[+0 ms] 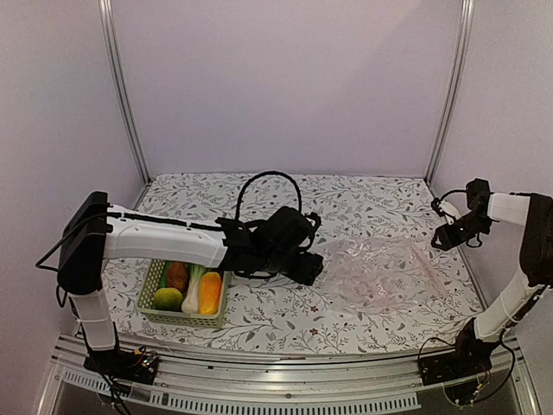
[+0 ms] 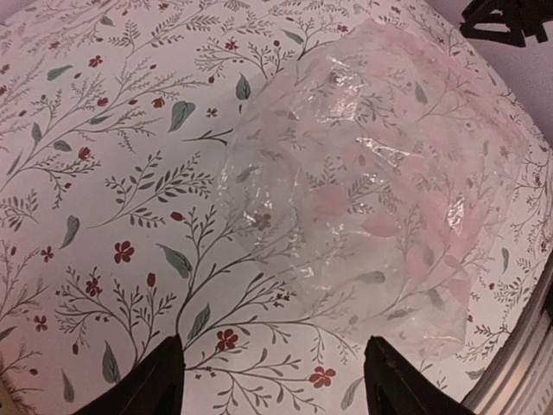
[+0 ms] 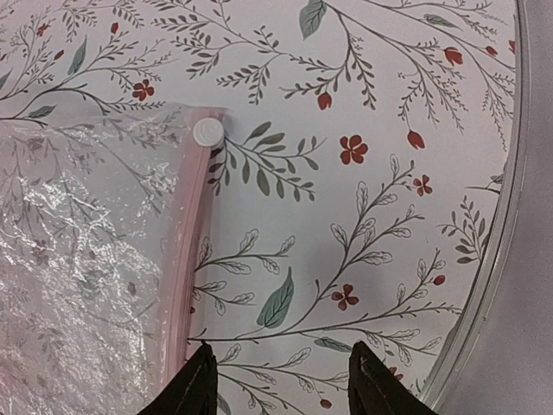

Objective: Place the food in the zip-top bag and seal the zipper
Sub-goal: Hold the zipper food storage bag at the center of the board.

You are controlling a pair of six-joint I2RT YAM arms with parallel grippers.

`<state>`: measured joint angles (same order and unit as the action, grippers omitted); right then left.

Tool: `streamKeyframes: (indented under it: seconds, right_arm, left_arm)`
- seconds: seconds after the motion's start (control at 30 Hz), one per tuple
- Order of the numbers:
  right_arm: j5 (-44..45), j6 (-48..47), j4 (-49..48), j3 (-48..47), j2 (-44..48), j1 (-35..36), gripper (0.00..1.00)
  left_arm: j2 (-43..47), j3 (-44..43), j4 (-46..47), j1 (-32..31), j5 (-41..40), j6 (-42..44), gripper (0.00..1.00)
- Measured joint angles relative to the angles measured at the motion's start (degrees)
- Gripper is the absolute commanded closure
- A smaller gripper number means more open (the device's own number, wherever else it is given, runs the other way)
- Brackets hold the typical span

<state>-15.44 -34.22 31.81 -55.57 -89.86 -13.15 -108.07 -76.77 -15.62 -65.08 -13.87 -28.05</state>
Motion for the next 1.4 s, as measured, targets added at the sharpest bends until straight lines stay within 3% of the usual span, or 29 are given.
streamKeyframes:
  seconds: [0.13, 0.4, 0.5, 0.87, 1.2, 1.27, 1.4]
  right_arm:
    - [1.7, -0.8, 0.4, -0.4, -2.0, -0.9, 0.49]
    - [1.1, -2.0, 1.4, -0.4, -7.0, -0.9, 0.48]
    - [-1.0, -3.0, 2.2, -0.4, -7.8, -0.9, 0.48]
    - [-11.5, -9.8, 8.2, -0.3, -8.7, 0.0, 0.43]
    - [-16.4, -10.2, 12.2, -2.8, -12.3, 3.0, 0.41]
    - [-18.7, -10.5, 14.3, -4.3, -13.4, 3.0, 0.45]
    - [-23.6, -11.8, 18.7, -7.2, -14.4, 3.0, 0.66]
  left_arm:
    - [-3.2, -3.9, 3.3, 0.0, 4.7, -1.2, 0.32]
    - [-11.7, -11.2, 8.6, -0.4, 13.1, -2.3, 0.57]
    - [-14.3, -11.4, 8.3, -0.4, 14.6, -2.5, 0.60]
    - [-15.8, -8.9, 7.7, -0.4, 14.6, -3.1, 0.70]
    - [-18.3, -7.1, 8.9, -0.4, 14.4, -3.6, 0.81]
    - [-18.4, -6.7, 9.6, -0.4, 13.9, -3.7, 0.82]
    - [-18.4, -5.4, 12.0, -0.3, 13.2, -3.8, 0.85]
